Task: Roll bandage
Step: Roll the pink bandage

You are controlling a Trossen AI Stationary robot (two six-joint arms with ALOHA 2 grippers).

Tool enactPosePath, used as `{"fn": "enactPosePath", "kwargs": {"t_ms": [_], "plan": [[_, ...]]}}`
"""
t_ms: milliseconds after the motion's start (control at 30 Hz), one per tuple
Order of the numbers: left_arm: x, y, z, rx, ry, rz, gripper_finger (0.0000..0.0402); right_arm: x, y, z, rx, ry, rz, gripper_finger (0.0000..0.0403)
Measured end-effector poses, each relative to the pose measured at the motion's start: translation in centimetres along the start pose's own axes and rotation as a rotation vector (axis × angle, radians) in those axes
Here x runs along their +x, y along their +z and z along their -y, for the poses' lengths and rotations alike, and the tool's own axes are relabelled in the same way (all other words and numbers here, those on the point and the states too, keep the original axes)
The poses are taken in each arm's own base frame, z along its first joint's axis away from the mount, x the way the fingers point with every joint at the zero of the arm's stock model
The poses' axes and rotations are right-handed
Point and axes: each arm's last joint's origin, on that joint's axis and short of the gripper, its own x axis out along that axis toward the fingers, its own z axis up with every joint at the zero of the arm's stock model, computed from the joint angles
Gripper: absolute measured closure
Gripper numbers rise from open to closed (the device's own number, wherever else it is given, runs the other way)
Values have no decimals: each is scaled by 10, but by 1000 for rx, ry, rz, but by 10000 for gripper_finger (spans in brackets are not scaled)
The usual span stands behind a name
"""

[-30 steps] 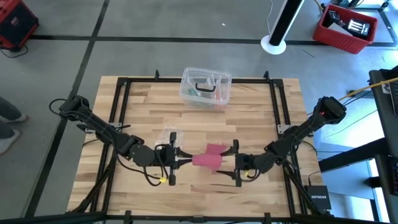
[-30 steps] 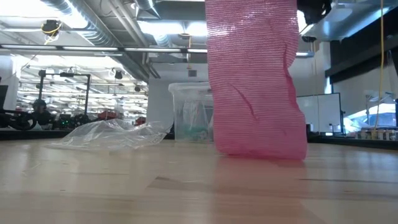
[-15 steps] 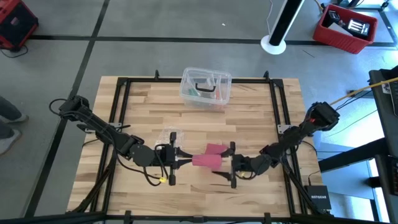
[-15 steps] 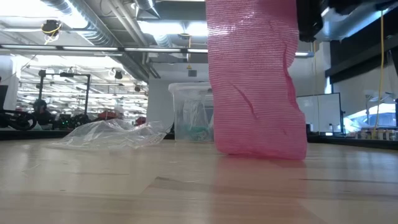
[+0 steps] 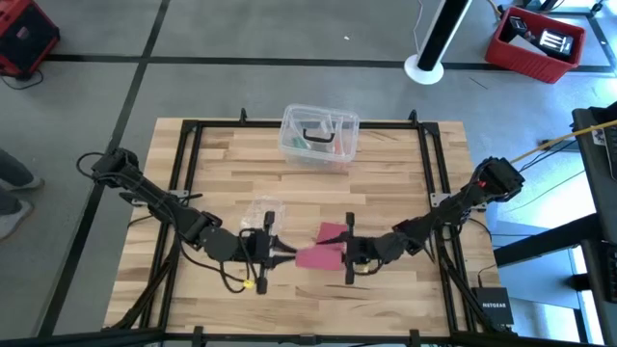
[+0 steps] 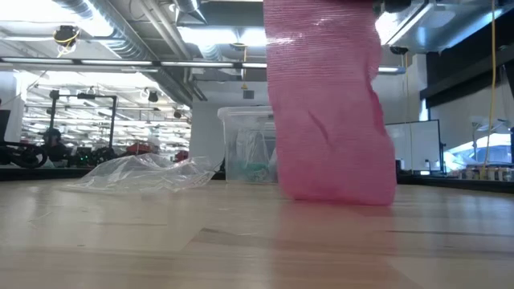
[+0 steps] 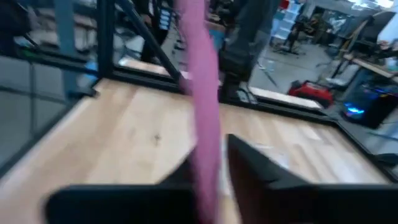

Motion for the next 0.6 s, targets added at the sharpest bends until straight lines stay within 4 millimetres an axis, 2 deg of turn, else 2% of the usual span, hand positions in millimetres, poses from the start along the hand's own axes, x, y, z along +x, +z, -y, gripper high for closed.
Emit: {"fn": "enactPosePath", "kwargs": {"t_ms": [200,333,600], "plan": [[-8,-1,17,-21,-188,-10,389,-8,15,10,-93,-92,22,395],[-14,1,29,-31,-326,7,389,-10,19,17,-147,-164,5,394],[-29,7,50,-10,-478,81,389,-5,11,35,-171,-215,-87,400]]}}
